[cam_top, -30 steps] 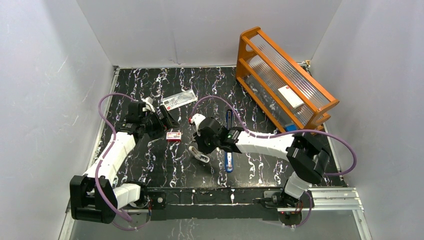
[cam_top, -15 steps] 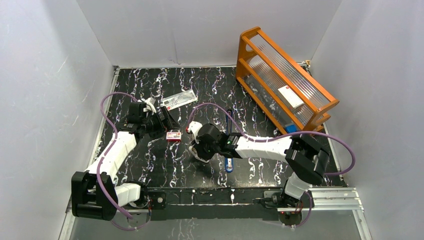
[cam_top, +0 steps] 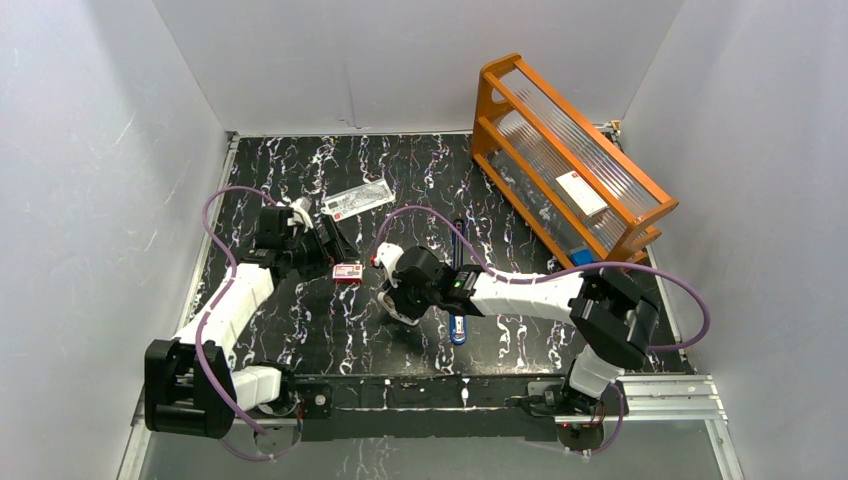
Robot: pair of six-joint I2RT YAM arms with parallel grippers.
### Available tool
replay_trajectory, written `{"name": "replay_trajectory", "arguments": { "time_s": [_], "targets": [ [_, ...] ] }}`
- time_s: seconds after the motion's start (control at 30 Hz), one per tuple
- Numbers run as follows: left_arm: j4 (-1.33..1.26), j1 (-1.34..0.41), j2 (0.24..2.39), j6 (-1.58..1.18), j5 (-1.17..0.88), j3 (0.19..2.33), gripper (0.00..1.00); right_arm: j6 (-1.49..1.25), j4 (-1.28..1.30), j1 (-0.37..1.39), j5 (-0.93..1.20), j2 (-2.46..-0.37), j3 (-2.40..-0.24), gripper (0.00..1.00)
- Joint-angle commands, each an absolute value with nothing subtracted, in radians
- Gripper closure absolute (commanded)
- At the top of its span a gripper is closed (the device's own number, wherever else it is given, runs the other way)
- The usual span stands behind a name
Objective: Load the staples into the stapler
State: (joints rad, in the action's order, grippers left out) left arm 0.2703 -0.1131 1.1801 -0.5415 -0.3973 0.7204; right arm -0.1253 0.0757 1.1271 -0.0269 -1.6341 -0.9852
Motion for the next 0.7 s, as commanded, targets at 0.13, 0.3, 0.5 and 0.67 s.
{"name": "replay_trajectory", "arguments": {
  "time_s": [0.13,0.3,0.5,0.67],
  "targets": [
    [0.265,-0.107,1.178,-0.52,-0.393,0.708,0.13,-0.071,0.034,1.131,-0.013,-1.659,-0.993,0.77],
    [0.263,-0.106,1.177,-0.52,-0.389,0.704,0.12,-0.056,0.028,1.131,-0.012,-1.666,-0.989,0.77],
    [0.262,-0.105,1.177,-0.52,-0.388,0.703,0.13,-0.042,0.027,1.129,-0.031,-1.678,-0.99,0.78],
    [0.26,-0.104,1.181,-0.518,-0.387,0.702,0.13,-0.034,0.021,1.129,-0.038,-1.674,-0.988,0.79]
  ]
}}
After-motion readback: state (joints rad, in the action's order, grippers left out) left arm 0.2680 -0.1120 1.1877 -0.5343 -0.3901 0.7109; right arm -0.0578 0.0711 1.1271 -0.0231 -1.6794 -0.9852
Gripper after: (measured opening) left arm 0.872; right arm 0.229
